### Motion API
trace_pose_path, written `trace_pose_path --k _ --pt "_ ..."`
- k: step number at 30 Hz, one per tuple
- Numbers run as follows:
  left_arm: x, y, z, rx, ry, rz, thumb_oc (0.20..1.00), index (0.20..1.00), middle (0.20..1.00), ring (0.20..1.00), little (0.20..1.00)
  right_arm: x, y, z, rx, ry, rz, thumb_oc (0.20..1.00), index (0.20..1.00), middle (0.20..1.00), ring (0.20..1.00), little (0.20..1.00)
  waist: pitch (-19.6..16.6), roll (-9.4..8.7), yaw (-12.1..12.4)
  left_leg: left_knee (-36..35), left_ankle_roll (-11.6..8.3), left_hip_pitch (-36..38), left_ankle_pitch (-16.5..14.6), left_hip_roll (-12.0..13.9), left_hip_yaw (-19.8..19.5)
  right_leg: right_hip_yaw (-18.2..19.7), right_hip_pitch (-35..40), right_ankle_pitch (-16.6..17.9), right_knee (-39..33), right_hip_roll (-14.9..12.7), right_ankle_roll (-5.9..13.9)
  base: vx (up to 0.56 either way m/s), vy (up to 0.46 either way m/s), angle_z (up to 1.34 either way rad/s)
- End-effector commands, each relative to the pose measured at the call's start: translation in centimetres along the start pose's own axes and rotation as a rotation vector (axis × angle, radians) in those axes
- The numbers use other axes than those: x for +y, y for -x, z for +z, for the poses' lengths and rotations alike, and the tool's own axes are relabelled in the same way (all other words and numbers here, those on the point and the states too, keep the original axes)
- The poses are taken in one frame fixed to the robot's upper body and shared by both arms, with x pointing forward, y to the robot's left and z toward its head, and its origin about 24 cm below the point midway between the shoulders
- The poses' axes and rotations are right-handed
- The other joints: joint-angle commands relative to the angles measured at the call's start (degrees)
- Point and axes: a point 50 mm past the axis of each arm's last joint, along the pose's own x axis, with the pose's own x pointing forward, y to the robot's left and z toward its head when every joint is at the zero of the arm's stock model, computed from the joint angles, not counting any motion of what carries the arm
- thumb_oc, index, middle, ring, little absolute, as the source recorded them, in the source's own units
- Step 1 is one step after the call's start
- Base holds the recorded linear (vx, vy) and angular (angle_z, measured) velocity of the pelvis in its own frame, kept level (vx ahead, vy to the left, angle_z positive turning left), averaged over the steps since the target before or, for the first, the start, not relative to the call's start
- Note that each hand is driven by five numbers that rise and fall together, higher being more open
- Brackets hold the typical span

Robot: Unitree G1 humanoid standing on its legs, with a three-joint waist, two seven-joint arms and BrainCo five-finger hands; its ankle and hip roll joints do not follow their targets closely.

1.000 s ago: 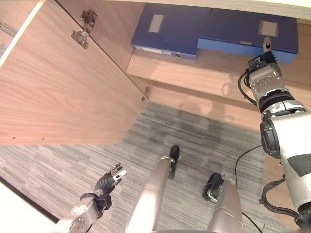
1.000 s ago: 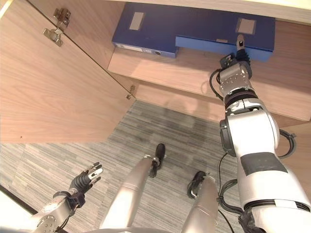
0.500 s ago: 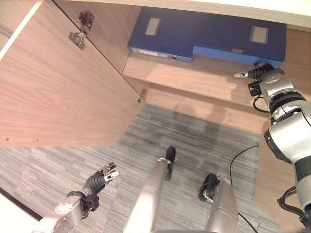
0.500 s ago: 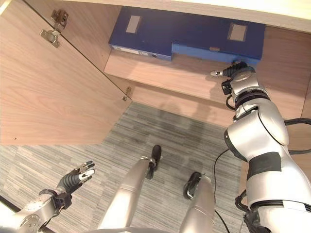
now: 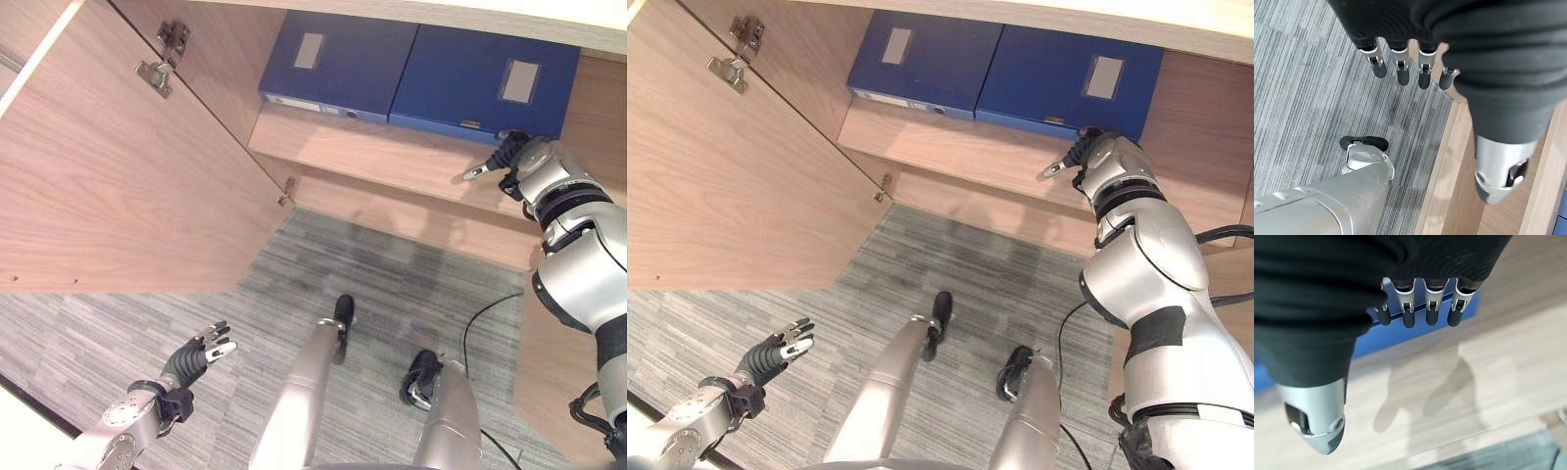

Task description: Put the empty folder in the office cabinet

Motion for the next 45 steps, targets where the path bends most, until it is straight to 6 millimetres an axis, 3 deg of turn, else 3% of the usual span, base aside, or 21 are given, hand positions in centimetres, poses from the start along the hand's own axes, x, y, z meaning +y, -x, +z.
trace_pose_path --k 1,6,9,11,12,13,15,17,18,20,21,22,23,24,27,28,30,31,35,41,45 --pt "0.6 0.5 1.0 -0.055 -0.034 0.024 1.000 1.000 1.000 1.000 1.000 -2.7 0.6 -0.1 -0.024 0.165 -0.054 1.000 1.000 1.000 1.000 1.000 1.16 -0.66 0.60 0.76 3.66 -0.56 -6.05 0.75 0.43 -1.35 0.34 8.35 -9.17 -0.73 0.15 0.00 0.000 0.00" --pt "0.3 0.1 1.1 -0.113 0.049 0.080 1.000 1.000 1.000 1.000 1.000 -4.4 1.9 4.0 -0.182 0.288 -0.250 1.000 1.000 1.000 1.000 1.000 1.15 -1.27 -1.50 -0.64 3.51 0.44 -5.67 1.25 0.95 -0.88 0.97 9.36 -10.59 -0.33 0.31 0.00 0.014 -0.01" --pt "0.5 -0.1 1.1 -0.146 0.107 0.158 1.000 1.000 1.000 1.000 1.000 -6.1 5.0 6.6 -0.395 0.209 -0.462 1.000 1.000 1.000 1.000 1.000 1.16 -1.82 -4.31 -3.40 3.46 3.47 -5.58 1.64 1.45 -0.51 3.69 10.05 -13.30 0.24 0.62 0.01 0.019 -0.13" --pt "0.6 -0.2 0.9 -0.146 0.128 0.184 1.000 1.000 1.000 1.000 1.000 -6.4 7.2 5.2 -0.472 0.162 -0.559 1.000 1.000 1.000 1.000 1.000 1.24 -1.85 -6.39 -4.53 3.55 5.83 -5.89 1.69 1.53 -0.33 5.89 10.11 -14.44 0.42 0.81 0.02 -0.012 -0.17" --pt "0.5 -0.2 0.6 -0.147 0.146 0.194 1.000 1.000 1.000 1.000 1.000 -5.3 8.4 1.0 -0.448 0.143 -0.584 1.000 1.000 1.000 1.000 1.000 0.93 -1.63 -8.55 -5.56 3.58 8.29 -6.16 1.71 1.23 -0.05 8.69 10.18 -15.79 0.44 1.16 0.03 -0.016 -0.17" --pt "0.6 -0.1 0.6 -0.141 0.136 0.191 1.000 1.000 1.000 1.000 1.000 -5.1 8.6 0.5 -0.439 0.139 -0.579 1.000 1.000 1.000 1.000 1.000 0.88 -1.88 -8.22 -5.73 3.59 8.60 -6.10 1.63 1.12 -0.21 9.08 10.21 -15.94 0.38 1.20 0.04 -0.027 -0.08" --pt "0.3 -0.1 0.4 -0.135 0.123 0.175 1.000 1.000 1.000 1.000 1.000 -2.9 8.9 -3.3 -0.361 0.146 -0.528 1.000 1.000 1.000 1.000 1.000 0.41 -2.00 -8.55 -7.18 3.51 11.97 -6.14 1.49 0.85 -0.42 12.36 10.45 -17.39 0.10 1.61 0.02 -0.022 -0.06" --pt "0.2 -0.1 0.4 -0.135 0.115 0.165 1.000 1.000 1.000 1.000 1.000 -1.8 9.0 -4.8 -0.330 0.129 -0.491 1.000 1.000 1.000 1.000 1.000 0.26 -2.22 -8.51 -8.07 3.36 13.71 -6.05 1.47 0.90 -0.48 14.19 10.68 -18.44 0.14 1.84 0.03 -0.049 -0.19" --pt "-0.1 -0.1 0.3 -0.129 0.106 0.140 1.000 1.000 1.000 1.000 1.000 1.1 8.7 -6.4 -0.307 0.086 -0.391 1.000 1.000 1.000 1.000 1.000 0.12 -2.75 -8.69 -10.69 2.90 18.40 -5.53 1.69 0.84 -0.52 18.61 11.49 -21.39 0.54 2.46 0.06 -0.067 -0.07" --pt "-0.1 -0.1 0.2 -0.121 0.091 0.128 1.000 1.000 1.000 1.000 1.000 3.2 8.6 -6.9 -0.312 0.066 -0.303 1.000 1.000 1.000 1.000 1.000 0.56 -3.19 -9.01 -14.14 2.38 23.51 -4.42 2.06 1.07 -0.85 23.15 12.22 -24.64 1.17 2.91 0.08 -0.115 -0.15" --pt "-0.2 -0.2 -0.2 -0.109 0.093 0.118 1.000 1.000 1.000 1.000 1.000 5.6 8.1 -6.9 -0.319 0.031 -0.205 1.000 1.000 1.000 1.000 1.000 0.67 -3.54 -9.24 -17.67 1.86 28.14 -3.23 2.51 1.27 -1.13 27.33 13.01 -28.10 2.12 3.41 0.06 -0.107 -0.23" --pt "-0.2 -0.2 -0.2 -0.108 0.094 0.119 1.000 1.000 1.000 1.000 1.000 5.6 8.1 -6.9 -0.321 0.030 -0.204 1.000 1.000 1.000 1.000 1.000 0.96 -3.54 -9.29 -18.06 1.83 28.71 -3.06 2.52 1.28 -1.19 27.87 13.16 -28.46 2.18 3.40 0.08 -0.154 -0.21" --pt "-0.4 -0.2 -0.5 -0.098 0.097 0.107 1.000 1.000 1.000 1.000 1.000 7.8 7.5 -6.7 -0.323 0.001 -0.115 1.000 1.000 1.000 1.000 1.000 0.69 -3.82 -9.55 -21.48 1.44 32.94 -1.91 3.00 1.36 -1.54 31.55 13.84 -31.62 3.08 3.85 0.05 -0.087 -0.18" --pt "-0.4 -0.2 -0.5 -0.098 0.097 0.108 1.000 1.000 1.000 1.000 1.000 7.8 7.5 -6.7 -0.324 0.000 -0.114 1.000 1.000 1.000 1.000 1.000 0.92 -3.81 -9.63 -21.84 1.41 33.43 -1.76 3.02 1.35 -1.60 32.04 13.97 -31.95 3.14 3.84 0.07 -0.123 -0.12" --pt "-0.6 -0.4 -1.2 -0.069 0.097 0.098 1.000 1.000 1.000 1.000 1.000 11.4 6.9 -6.6 -0.322 -0.065 0.035 1.000 1.000 1.000 1.000 1.000 -0.03 -4.09 -10.05 -26.65 0.48 39.00 0.38 3.86 1.47 -2.45 37.01 14.77 -35.94 4.37 4.25 0.06 -0.123 -0.03" --pt "-0.8 -0.6 -2.2 -0.033 0.109 0.091 1.000 1.000 1.000 1.000 1.000 14.1 6.7 -6.9 -0.296 -0.086 0.143 1.000 1.000 1.000 1.000 1.000 -0.99 -4.17 -10.34 -29.78 -0.17 42.27 1.78 4.51 1.40 -3.09 40.17 15.07 -38.55 4.95 4.33 0.07 -0.120 0.04" --pt "-0.9 -0.8 -2.5 -0.021 0.110 0.087 1.000 1.000 1.000 1.000 1.000 15.1 6.6 -7.0 -0.289 -0.094 0.185 1.000 1.000 1.000 1.000 1.000 -1.35 -4.21 -10.49 -31.02 -0.32 43.72 2.29 4.89 1.32 -3.38 41.40 15.17 -39.49 5.24 4.29 0.01 -0.090 0.09" --pt "-1.1 -0.9 -2.9 -0.006 0.121 0.080 1.000 1.000 1.000 1.000 1.000 16.3 6.5 -7.2 -0.275 -0.103 0.228 1.000 1.000 1.000 1.000 1.000 -1.48 -4.13 -10.68 -32.34 -0.28 44.54 4.26 5.21 1.98 -4.10 42.33 16.46 -41.04 5.70 3.86 -0.01 -0.103 0.09" --pt "-1.6 -1.6 -4.3 0.043 0.145 0.078 1.000 1.000 1.000 1.000 1.000 21.5 6.7 -8.5 -0.181 -0.134 0.395 1.000 1.000 1.000 1.000 1.000 -3.27 -4.30 -10.92 -37.30 -1.70 49.17 7.30 6.47 2.36 -4.62 46.73 16.58 -45.64 8.29 3.56 0.02 -0.131 0.11" --pt "-1.7 -2.1 -5.9 0.086 0.215 0.133 1.000 1.000 1.000 1.000 1.000 26.8 8.3 -9.0 -0.118 -0.250 0.513 1.000 1.000 1.000 1.000 1.000 -5.71 -5.15 -11.31 -43.08 -3.55 52.01 11.93 8.55 3.12 -4.21 50.10 17.87 -52.47 12.85 3.04 0.01 -0.147 -0.05" --pt "-3.3 -3.1 -6.6 0.110 0.267 0.093 1.000 1.000 1.000 1.000 1.000 29.4 9.6 -10.0 -0.063 -0.236 0.612 1.000 1.000 1.000 1.000 1.000 -5.82 -5.88 -11.81 -41.89 -3.43 50.83 11.12 7.96 0.72 -3.47 49.32 18.17 -53.20 13.91 2.57 -0.07 -0.102 -0.11"
